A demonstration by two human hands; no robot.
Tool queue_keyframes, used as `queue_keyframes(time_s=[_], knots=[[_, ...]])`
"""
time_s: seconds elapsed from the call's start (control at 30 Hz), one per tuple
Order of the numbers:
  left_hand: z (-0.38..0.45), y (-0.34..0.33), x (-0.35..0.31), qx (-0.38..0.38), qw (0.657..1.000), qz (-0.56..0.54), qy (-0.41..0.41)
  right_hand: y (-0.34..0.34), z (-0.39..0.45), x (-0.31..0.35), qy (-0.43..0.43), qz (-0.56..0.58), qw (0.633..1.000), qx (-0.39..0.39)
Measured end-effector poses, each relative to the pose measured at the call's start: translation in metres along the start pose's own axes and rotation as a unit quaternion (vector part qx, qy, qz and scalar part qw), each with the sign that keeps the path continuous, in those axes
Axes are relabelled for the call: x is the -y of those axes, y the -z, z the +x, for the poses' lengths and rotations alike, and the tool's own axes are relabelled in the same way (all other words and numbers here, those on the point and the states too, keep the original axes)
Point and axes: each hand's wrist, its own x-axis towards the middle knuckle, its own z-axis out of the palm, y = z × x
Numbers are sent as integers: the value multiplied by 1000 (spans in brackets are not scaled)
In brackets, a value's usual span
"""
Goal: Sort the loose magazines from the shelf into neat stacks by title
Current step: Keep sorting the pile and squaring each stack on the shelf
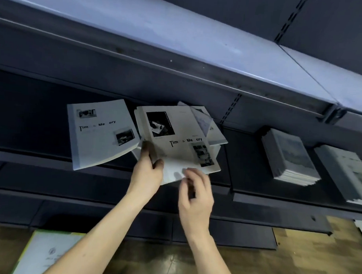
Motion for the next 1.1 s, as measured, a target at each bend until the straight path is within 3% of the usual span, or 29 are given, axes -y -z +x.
queue_keyframes(time_s=[0.1, 0.17, 0.37, 0.53, 0.73, 0.87, 1.1], knots=[[5, 12, 3, -10, 1000, -11, 23, 14, 22, -3, -121, 8, 989, -86], [7, 21, 5, -17, 999, 3, 28, 20, 32, -11, -188, 9, 977, -104], [11, 33, 0, -65, 994, 93, 4, 29, 38, -18, -346, 51, 936, 42], [6, 25, -10, -67, 989, 131, -35, 36, 48, -12, -386, 158, 894, 163], [4, 7, -23, -48, 976, 198, -77, 55, 64, -10, -411, 188, 874, 178], [4, 12, -24, -14, 966, 245, -76, 64, 71, -9, -413, 144, 880, 185], [6, 29, -25, -31, 941, 318, -113, 68, 74, -13, -357, -24, 915, 184]])
